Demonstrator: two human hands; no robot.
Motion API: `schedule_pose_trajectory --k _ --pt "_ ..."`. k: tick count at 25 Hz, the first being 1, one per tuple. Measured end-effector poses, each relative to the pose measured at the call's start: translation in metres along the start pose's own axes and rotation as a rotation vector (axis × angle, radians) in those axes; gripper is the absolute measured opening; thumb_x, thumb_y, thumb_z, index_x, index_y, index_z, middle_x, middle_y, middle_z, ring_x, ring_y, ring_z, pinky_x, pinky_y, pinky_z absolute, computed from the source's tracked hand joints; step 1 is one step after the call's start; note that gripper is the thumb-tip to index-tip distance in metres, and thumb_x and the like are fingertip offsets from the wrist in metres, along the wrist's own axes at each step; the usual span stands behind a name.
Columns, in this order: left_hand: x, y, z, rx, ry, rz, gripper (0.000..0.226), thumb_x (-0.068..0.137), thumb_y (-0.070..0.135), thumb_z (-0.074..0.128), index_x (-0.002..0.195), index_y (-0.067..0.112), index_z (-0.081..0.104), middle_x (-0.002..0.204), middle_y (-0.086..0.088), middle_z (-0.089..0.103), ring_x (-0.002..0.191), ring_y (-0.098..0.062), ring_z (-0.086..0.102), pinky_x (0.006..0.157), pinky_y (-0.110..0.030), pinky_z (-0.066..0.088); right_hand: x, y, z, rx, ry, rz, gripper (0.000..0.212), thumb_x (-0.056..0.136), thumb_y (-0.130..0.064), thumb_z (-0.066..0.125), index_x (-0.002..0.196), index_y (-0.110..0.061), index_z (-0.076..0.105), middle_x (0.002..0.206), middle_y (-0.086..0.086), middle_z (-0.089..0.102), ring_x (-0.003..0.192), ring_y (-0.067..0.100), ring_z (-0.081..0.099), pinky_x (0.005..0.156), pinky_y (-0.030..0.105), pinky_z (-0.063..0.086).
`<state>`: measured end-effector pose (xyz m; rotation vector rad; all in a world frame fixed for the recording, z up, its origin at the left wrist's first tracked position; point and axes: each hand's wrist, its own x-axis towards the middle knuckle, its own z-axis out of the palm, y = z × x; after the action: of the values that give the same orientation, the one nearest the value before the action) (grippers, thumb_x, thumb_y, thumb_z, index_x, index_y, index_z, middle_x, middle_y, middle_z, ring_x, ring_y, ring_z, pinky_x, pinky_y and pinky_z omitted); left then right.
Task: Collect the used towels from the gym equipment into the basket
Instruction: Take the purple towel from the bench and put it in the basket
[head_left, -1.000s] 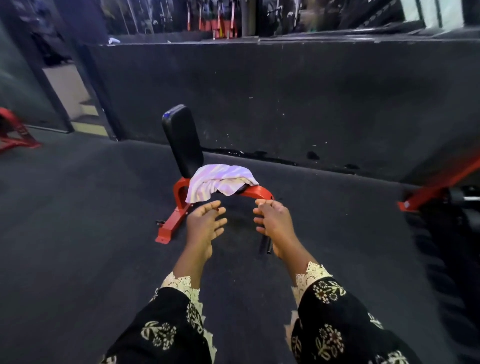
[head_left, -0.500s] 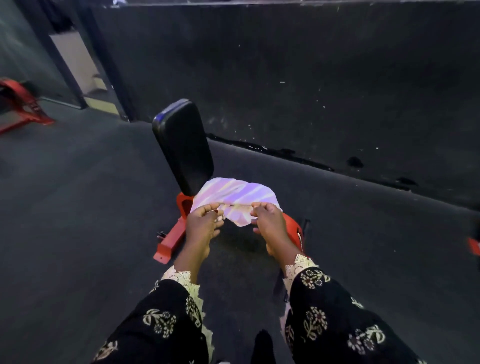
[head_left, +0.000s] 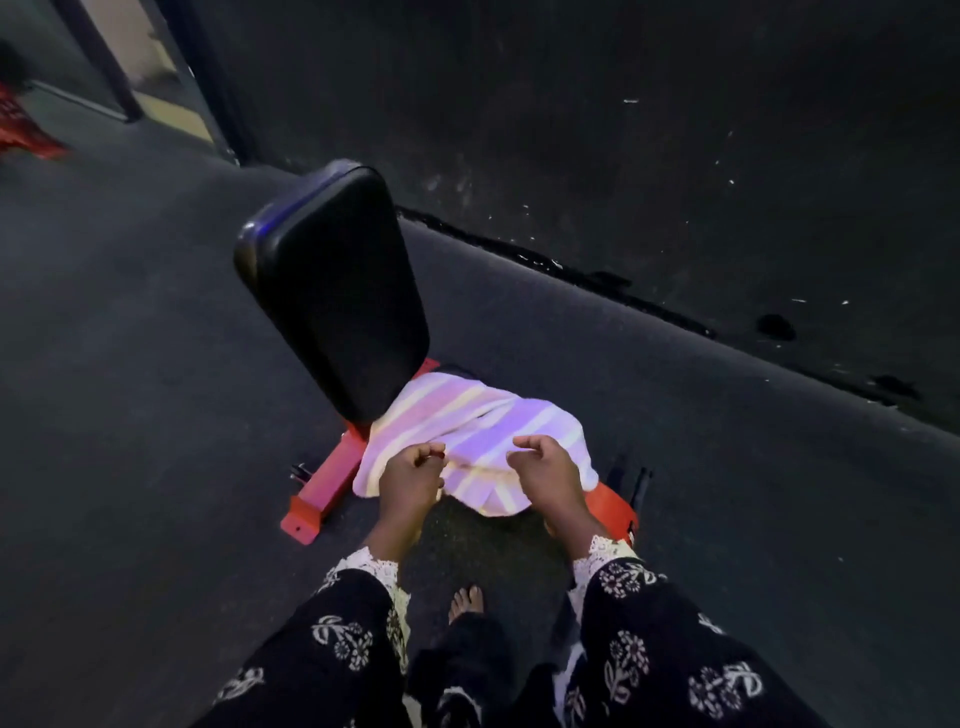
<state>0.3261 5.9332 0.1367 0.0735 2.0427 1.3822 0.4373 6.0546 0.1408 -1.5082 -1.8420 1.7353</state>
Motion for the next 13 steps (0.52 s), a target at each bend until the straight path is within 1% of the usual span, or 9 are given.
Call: schedule_pose_trajectory --k 2,3,4,6,7,9,10,11,13 --pt "0.045 -0.001 0.007 0.162 -0.004 0.034 0.019 0.093 0.018 0.056 0.107 0.012 0.068 0.109 -0.010 0.071 0.087 -0.021 0.064 0.075 -0.031 0.050 0.042 -0.001 0.004 -0.094 -0.037 0.007 0.030 0.085 -0.023 0.065 0.115 -0.020 0.062 0.112 0.001 0.065 0.099 0.014 0.060 0.081 0.027 0.045" --pt "0.065 -0.002 0.011 0.246 -0.008 0.047 0.022 0.092 0.019 0.059 0.110 0.013 0.068 0.113 -0.008 0.070 0.097 -0.022 0.065 0.084 -0.032 0.049 0.062 0.000 0.006 -0.144 -0.054 0.002 0.033 0.085 -0.023 0.066 0.117 -0.020 0.061 0.117 0.001 0.064 0.106 0.014 0.058 0.085 0.027 0.044" --pt "0.081 -0.003 0.015 0.318 -0.010 0.055 0.026 0.090 0.020 0.061 0.114 0.013 0.068 0.117 -0.007 0.069 0.106 -0.022 0.063 0.088 -0.030 0.047 0.078 0.000 0.008 -0.196 -0.066 -0.008 0.036 0.084 -0.023 0.067 0.119 -0.019 0.060 0.122 0.001 0.062 0.112 0.016 0.056 0.087 0.027 0.043" --pt "0.109 -0.003 0.025 0.431 -0.024 0.078 0.032 0.088 0.022 0.065 0.119 0.011 0.065 0.123 -0.006 0.065 0.111 -0.023 0.062 0.087 -0.025 0.043 0.107 0.001 0.013 -0.304 -0.087 -0.031 0.043 0.084 -0.023 0.069 0.125 -0.019 0.057 0.128 0.002 0.059 0.120 0.019 0.053 0.091 0.026 0.041" --pt "0.123 -0.004 0.031 0.480 -0.035 0.095 0.035 0.087 0.021 0.066 0.120 0.011 0.063 0.124 -0.007 0.065 0.112 -0.024 0.061 0.088 -0.025 0.043 0.121 0.004 0.017 -0.365 -0.101 -0.036 0.048 0.083 -0.023 0.070 0.128 -0.019 0.056 0.131 0.003 0.058 0.122 0.020 0.052 0.094 0.026 0.041" --pt "0.148 -0.010 0.042 0.579 -0.071 0.157 0.044 0.083 0.019 0.069 0.125 0.011 0.059 0.128 -0.009 0.062 0.120 -0.025 0.056 0.097 -0.029 0.040 0.148 0.012 0.026 -0.538 -0.148 -0.055 0.060 0.081 -0.027 0.072 0.136 -0.021 0.049 0.140 0.005 0.051 0.129 0.024 0.047 0.102 0.032 0.040" --pt "0.161 -0.016 0.048 0.636 -0.093 0.179 0.052 0.081 0.021 0.072 0.130 0.012 0.056 0.133 -0.010 0.058 0.124 -0.026 0.052 0.102 -0.030 0.037 0.163 0.018 0.031 -0.653 -0.183 -0.060 0.068 0.080 -0.031 0.072 0.141 -0.024 0.042 0.147 0.006 0.044 0.135 0.027 0.040 0.106 0.036 0.038" --pt "0.175 -0.023 0.053 0.702 -0.112 0.180 0.062 0.079 0.026 0.074 0.135 0.015 0.050 0.139 -0.010 0.051 0.128 -0.027 0.047 0.105 -0.032 0.036 0.178 0.024 0.036 -0.769 -0.220 -0.061 0.078 0.079 -0.036 0.073 0.146 -0.029 0.034 0.154 0.006 0.032 0.142 0.030 0.030 0.109 0.041 0.035" --pt "0.197 -0.039 0.061 0.865 -0.155 0.125 0.087 0.073 0.039 0.077 0.146 0.025 0.033 0.153 -0.009 0.030 0.138 -0.032 0.031 0.107 -0.042 0.036 0.203 0.036 0.044 -0.958 -0.278 -0.045 0.096 0.076 -0.040 0.075 0.151 -0.039 0.015 0.163 0.003 0.003 0.148 0.036 0.008 0.111 0.054 0.028"
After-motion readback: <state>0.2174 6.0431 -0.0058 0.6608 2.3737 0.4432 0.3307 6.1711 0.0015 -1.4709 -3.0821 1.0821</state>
